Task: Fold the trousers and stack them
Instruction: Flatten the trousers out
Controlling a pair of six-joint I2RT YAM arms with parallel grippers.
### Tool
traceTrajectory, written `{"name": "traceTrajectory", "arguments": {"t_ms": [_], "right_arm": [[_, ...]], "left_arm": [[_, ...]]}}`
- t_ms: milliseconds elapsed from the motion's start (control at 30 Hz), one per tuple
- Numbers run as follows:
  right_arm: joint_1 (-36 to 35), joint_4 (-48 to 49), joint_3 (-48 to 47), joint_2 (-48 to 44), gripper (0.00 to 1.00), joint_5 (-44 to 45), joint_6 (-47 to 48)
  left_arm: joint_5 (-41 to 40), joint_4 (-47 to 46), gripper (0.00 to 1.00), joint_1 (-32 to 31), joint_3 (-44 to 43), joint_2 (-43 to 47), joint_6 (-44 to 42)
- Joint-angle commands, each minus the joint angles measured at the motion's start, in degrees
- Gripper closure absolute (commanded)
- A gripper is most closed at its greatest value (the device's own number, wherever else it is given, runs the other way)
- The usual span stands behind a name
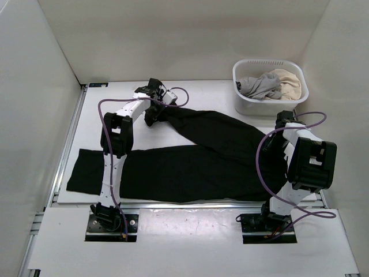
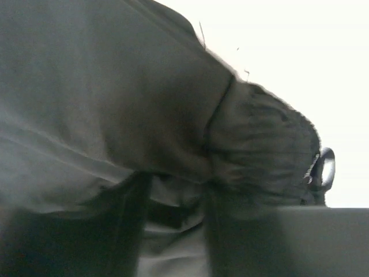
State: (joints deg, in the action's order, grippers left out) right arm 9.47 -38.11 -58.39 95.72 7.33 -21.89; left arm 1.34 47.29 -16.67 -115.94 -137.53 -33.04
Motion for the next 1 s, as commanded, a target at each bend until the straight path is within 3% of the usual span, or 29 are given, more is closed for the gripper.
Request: {"name": "traceTrajectory", "arguments": {"t_ms": [0, 100, 167, 200, 267, 300, 333, 400, 433, 533, 667, 833, 967], "right_arm": [[-0.16, 0.5, -2.78, 0.78, 0.81, -0.83, -0.26], [-0.16, -0.03, -2.79, -1.41, 1.0, -1.53, -0.26], [-0.16, -0.04, -1.64, -4.03, 1.0, -3.72, 0.61], [-0.16, -0.82, -1.12, -4.92, 1.0, -5.64, 1.66], [-0.16, -2.14, -0.41, -7.38, 1.0, -6.54, 3.34], [-0.16, -3.1, -0.41, -8.0, 1.0, -6.54, 5.61], [-0.68, -5.72, -0.41, -8.53, 0.92, -5.41, 6.76], [-0.69, -8.37, -1.72, -8.53, 0.72, -2.16, 7.39], [-0.69, -8.39, -2.51, -9.93, 0.44, -1.45, 7.39], [-0.69, -7.86, -5.14, -11.17, 0.24, -2.58, 5.9], [-0.16, -4.35, -10.76, -11.79, 0.21, -1.97, 3.17], [1.59, -0.13, -12.62, -5.56, 0.2, -1.18, -0.07], [3.09, 4.17, -12.62, -0.81, 0.2, -3.99, -1.49]], "left_arm": [[-6.0, 1.57, 0.85, 0.41, 5.44, 3.03, 0.87], [-6.0, 2.1, 0.85, 0.41, 13.77, 8.93, 0.26], [-4.52, 3.33, 0.85, 0.41, 17.4, 14.73, -0.27], [-2.07, 5.69, 0.75, 0.41, 19.42, 16.4, -0.27], [3.1, 8.6, 0.67, 0.41, 19.44, 20.71, -0.27], [5.49, 11.74, 0.46, 0.41, 19.44, 21.95, -1.23], [7.86, 13.17, 0.31, 0.41, 18.48, 23.87, -1.76], [12.17, 14.93, 0.12, 1.1, 16.28, 25.12, -1.77], [13.06, 14.94, 0.07, 2.15, 13.05, 25.12, -1.07], [13.78, 14.24, 0.06, 6.01, 4.36, 24.78, 3.58], [13.07, 7.05, 0.07, 11.3, -2.7, 20.21, 10.62], [6.94, 6.5, 0.07, 10.78, -9.29, 10.28, 10.62], [6.39, 5.19, 0.04, 10.78, -9.83, 3.78, 10.62]]}}
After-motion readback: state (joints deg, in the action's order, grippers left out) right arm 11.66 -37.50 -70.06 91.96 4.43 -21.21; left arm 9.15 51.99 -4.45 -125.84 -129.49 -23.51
